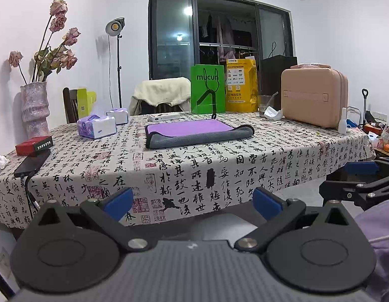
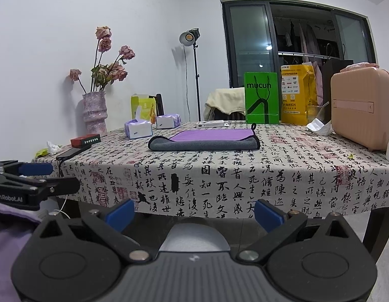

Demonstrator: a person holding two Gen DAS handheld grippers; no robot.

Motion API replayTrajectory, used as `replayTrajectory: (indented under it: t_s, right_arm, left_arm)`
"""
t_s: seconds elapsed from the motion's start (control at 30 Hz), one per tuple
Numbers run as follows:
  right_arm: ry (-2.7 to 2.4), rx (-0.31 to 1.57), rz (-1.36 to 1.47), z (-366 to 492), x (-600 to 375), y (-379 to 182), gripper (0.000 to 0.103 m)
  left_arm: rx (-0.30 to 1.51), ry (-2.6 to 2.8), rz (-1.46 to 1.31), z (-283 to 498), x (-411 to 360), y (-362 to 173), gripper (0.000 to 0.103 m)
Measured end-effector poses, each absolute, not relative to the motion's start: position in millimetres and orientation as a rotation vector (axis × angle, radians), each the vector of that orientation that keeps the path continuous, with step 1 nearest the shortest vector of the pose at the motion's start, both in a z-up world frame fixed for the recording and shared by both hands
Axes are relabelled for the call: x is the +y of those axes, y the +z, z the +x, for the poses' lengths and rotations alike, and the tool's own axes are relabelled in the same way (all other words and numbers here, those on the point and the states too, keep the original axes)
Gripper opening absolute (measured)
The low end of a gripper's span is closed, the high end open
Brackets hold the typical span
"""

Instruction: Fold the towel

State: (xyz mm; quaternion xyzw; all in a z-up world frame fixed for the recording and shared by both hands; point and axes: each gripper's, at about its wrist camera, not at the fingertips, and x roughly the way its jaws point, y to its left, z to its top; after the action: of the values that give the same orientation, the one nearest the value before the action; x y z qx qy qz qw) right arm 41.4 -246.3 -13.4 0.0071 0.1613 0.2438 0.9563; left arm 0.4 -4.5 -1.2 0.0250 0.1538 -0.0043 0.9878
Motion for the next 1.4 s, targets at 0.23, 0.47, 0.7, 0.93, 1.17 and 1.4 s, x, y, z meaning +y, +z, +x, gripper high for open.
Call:
replayTrajectory:
  t_s: [0.23, 0.47, 0.7, 0.93, 1.17, 1.4]
  right_arm:
    - [0.498, 0.329, 0.018, 42, -245, -14, 0.102]
    - [0.494, 0.324, 0.016, 44, -245, -15, 0.102]
    - [0.485, 0.326, 0.016, 45, -246, -15, 0.102]
    - [0.485, 0.330, 0.011, 48, -246, -15, 0.102]
    - [0.486, 0.321, -0.017, 55, -242, -15, 0.103]
    - [0.494, 0.337, 0.002, 66, -245, -18, 0.103]
  left_arm:
    - [0.310, -0.009, 0.050, 1, -5, -1, 0.103]
    - [0.313, -0.010, 0.049, 2, -7, -3, 0.103]
    - [0.317, -0.014, 0.049, 6, -7, -5, 0.103]
    - [0.318, -0.012, 0.056, 9, -5, -5, 0.103]
    - [0.322, -0.003, 0.082, 19, -4, -10, 0.103]
    - [0.308, 0.013, 0.078, 33, 4, -10, 0.103]
